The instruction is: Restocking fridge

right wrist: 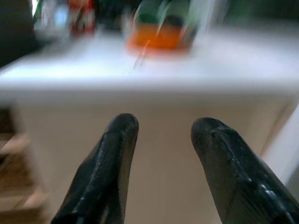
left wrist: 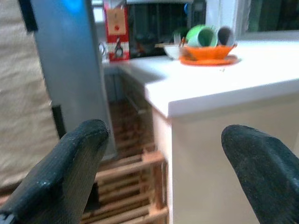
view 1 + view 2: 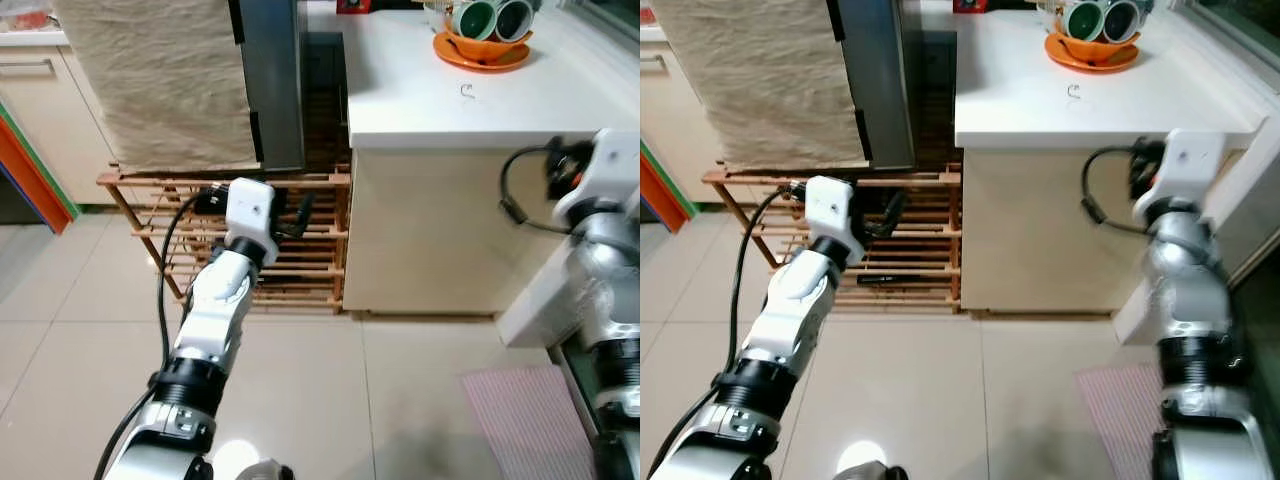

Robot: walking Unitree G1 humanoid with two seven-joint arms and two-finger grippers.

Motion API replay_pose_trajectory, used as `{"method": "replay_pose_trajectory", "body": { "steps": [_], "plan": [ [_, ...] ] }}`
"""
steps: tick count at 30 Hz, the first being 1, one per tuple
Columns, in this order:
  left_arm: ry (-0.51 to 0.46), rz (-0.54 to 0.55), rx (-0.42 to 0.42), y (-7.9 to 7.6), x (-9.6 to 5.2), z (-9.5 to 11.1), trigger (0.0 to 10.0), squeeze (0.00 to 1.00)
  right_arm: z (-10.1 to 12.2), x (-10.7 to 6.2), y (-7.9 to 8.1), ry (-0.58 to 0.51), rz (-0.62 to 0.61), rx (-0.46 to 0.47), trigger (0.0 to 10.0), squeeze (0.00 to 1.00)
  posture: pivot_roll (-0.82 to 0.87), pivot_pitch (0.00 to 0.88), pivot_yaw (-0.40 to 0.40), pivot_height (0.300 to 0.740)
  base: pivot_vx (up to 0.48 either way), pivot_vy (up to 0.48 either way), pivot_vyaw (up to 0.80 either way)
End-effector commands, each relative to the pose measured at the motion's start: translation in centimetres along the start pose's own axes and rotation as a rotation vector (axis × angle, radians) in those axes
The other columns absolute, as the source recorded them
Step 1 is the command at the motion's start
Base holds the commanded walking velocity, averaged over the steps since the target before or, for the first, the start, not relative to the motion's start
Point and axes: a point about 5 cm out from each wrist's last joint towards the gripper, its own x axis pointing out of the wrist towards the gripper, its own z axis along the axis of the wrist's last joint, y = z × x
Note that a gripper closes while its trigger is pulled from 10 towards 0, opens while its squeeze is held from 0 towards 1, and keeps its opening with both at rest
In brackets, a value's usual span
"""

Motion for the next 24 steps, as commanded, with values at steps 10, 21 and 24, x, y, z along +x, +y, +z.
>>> {"method": "replay_pose_trajectory", "body": {
  "steps": [10, 21, 24],
  "plan": [
    [0.048, 0.098, 0.008, 2.5, -0.6, -0.2, 10.0, 0.00, -4.1, -1.7, 1.8, 0.039, -0.082, 0.025, 10.0, 0.00, 0.00, 0.000, -0.018, 0.740, 0.000, 0.429, -0.05],
    [0.115, 0.177, 0.049, 4.5, -1.3, -1.1, 10.0, 0.00, -4.8, -2.0, 2.2, 0.036, -0.066, 0.024, 10.0, 0.00, 0.01, 0.000, 0.001, 0.740, 0.000, 0.480, -0.34],
    [0.128, 0.185, 0.037, 4.6, -1.4, -1.5, 10.0, 0.00, -4.3, -2.0, 4.4, 0.002, 0.028, 0.028, 10.0, 0.00, 0.01, 0.000, 0.002, 0.740, 0.000, 0.480, 0.00]
  ]
}}
